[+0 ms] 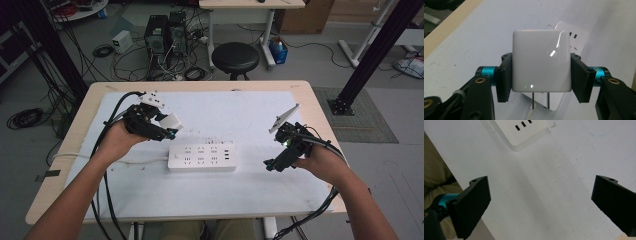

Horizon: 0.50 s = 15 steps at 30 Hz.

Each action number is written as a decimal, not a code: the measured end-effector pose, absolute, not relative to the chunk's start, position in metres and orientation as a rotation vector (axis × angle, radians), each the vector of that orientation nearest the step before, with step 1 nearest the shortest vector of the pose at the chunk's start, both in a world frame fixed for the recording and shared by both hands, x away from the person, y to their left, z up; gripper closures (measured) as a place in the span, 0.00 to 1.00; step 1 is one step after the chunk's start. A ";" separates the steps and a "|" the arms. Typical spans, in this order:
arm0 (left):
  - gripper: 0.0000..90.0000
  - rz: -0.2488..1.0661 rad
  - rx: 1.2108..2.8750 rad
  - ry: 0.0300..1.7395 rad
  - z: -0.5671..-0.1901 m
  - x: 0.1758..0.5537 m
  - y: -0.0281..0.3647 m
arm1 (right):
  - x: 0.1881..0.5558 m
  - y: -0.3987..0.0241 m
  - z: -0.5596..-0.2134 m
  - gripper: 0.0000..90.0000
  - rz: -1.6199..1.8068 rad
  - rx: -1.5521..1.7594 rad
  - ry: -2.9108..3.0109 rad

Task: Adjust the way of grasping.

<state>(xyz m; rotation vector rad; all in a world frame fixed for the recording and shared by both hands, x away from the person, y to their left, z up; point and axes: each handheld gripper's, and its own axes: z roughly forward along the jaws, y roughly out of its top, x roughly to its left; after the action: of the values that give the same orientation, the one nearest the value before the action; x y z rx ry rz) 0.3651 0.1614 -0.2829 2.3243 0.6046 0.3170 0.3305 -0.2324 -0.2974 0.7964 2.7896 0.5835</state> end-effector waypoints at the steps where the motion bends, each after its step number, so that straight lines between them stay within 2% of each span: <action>1: 0.47 0.317 2.324 0.605 -0.283 0.365 0.161 | 0.330 -0.232 -0.297 0.02 0.584 0.796 2.790; 2: 0.47 0.298 2.330 0.578 -0.284 0.365 0.161 | 0.327 -0.226 -0.292 0.02 0.689 0.795 2.761; 15: 0.47 0.228 2.350 0.388 -0.292 0.358 0.145 | 0.319 -0.198 -0.290 0.02 0.906 0.849 2.769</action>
<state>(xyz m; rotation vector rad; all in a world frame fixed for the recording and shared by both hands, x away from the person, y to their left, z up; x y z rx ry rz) 0.3585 0.1448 -0.2918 2.3499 0.3878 0.2281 0.3189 -0.1984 -0.2903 0.8492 2.7690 0.9062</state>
